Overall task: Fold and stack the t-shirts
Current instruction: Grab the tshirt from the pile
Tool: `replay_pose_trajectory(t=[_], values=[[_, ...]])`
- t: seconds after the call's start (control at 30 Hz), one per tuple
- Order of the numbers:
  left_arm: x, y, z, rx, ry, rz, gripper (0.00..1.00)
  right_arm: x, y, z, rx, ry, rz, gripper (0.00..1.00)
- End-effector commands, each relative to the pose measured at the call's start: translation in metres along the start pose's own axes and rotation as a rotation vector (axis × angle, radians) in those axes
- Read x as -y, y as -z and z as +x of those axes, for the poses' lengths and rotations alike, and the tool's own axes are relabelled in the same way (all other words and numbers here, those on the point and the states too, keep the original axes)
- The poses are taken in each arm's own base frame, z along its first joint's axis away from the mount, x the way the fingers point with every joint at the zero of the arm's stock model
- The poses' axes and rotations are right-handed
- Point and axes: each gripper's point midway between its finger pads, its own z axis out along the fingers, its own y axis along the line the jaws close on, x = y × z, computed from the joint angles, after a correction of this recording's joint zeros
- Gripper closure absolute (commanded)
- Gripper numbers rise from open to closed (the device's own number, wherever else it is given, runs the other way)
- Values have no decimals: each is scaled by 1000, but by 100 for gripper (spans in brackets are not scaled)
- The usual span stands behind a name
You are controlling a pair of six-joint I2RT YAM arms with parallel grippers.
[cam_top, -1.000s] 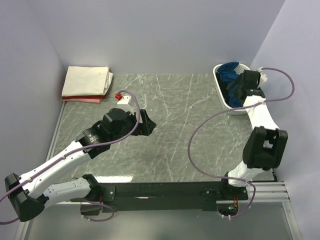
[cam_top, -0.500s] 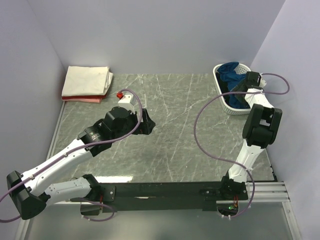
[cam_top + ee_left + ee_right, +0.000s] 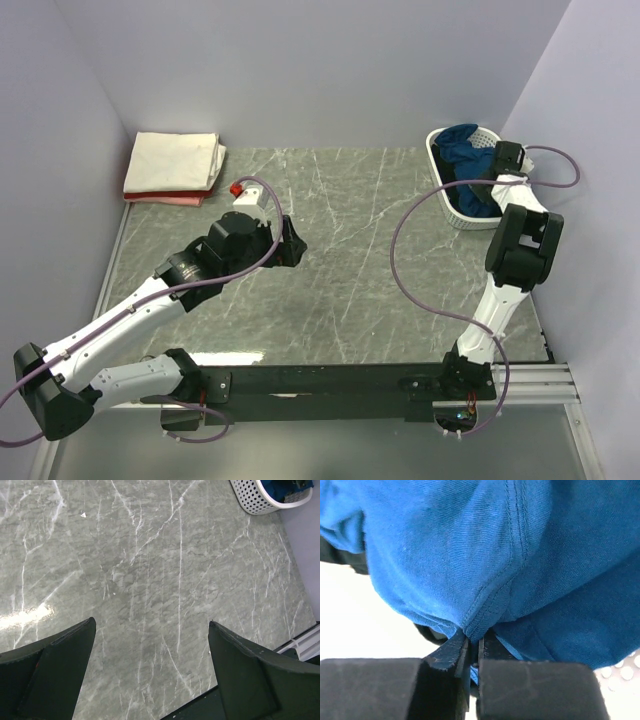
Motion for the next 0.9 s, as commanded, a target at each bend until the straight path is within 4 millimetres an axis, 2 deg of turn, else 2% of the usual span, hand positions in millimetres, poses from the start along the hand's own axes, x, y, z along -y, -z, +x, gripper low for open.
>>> replay_pose_trajectory(t=[0.0, 0.23, 0.4, 0.57, 0.6, 0.63, 0.7, 0.73, 0.77, 0.83, 0.87], values=[[8, 4, -17, 42, 4, 29, 0, -31, 43, -50, 132, -23, -111, 100], [5, 5, -16, 46, 8, 25, 1, -46, 92, -70, 174, -15, -181, 100], [1, 5, -16, 47, 9, 19, 0, -59, 120, -75, 195, -20, -244, 100], [1, 7, -16, 50, 13, 25, 1, -82, 169, -87, 252, -8, -335, 100], [0, 7, -17, 51, 15, 25, 1, -93, 192, -94, 286, 0, -367, 100], [-1, 7, -16, 50, 15, 24, 1, -96, 199, -93, 292, 7, -376, 100], [0, 6, -16, 49, 18, 28, 0, -110, 236, -104, 335, 24, -424, 100], [-1, 6, -16, 48, 19, 27, 1, -122, 250, -100, 342, 50, -455, 100], [0, 6, -17, 51, 23, 30, 0, -131, 273, -112, 391, 53, -476, 100], [0, 6, -17, 52, 25, 32, 0, -141, 310, -116, 434, 86, -510, 100], [-1, 5, -17, 53, 31, 32, 1, -157, 340, -119, 470, 102, -568, 100]])
